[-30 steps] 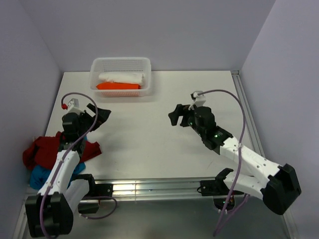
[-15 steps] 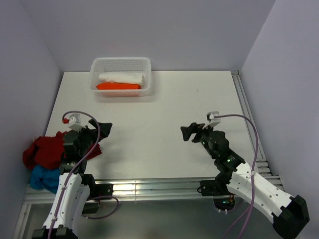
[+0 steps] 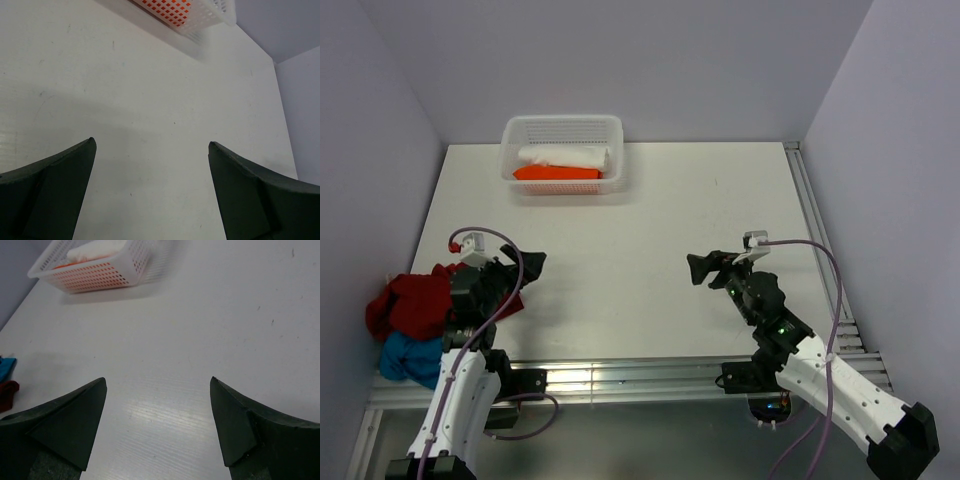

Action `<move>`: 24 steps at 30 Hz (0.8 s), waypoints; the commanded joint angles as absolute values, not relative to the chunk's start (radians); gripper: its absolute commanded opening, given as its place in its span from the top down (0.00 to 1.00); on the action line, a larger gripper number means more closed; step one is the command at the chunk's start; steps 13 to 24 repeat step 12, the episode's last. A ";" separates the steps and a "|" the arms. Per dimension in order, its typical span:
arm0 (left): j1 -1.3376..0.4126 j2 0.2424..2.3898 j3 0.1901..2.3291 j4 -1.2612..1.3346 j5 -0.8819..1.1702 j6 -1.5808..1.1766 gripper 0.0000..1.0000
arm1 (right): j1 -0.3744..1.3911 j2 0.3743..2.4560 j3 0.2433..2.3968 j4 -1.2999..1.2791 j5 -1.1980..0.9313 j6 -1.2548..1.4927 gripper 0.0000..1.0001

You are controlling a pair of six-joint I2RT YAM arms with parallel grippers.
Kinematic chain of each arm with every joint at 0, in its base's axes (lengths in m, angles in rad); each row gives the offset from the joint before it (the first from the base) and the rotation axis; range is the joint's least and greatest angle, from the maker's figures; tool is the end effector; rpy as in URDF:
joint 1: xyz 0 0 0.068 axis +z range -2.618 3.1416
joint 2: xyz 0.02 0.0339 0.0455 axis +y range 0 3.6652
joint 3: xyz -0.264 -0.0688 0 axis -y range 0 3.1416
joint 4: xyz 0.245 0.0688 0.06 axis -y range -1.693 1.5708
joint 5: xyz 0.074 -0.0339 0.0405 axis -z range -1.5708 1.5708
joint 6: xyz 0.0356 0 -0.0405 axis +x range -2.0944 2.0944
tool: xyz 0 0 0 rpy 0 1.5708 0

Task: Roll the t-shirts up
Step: Place the rolled tshirt into the container

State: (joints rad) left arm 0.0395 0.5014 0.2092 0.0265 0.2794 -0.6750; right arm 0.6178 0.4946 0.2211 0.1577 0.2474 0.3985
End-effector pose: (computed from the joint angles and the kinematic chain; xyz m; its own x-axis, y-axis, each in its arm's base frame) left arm 0.1451 -0.0041 0.1989 -0.3473 -0.6149 -0.7081 0.0140 0.7516 -0.6595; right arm 0.1253 0.0783 0.2179 -0.2278 0.2997 -0.9265 -0.2983 0.8842 0.3594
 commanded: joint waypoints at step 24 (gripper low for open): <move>0.038 0.528 0.213 0.058 0.236 -0.678 0.01 | 0.624 0.466 0.212 0.210 0.262 0.402 0.09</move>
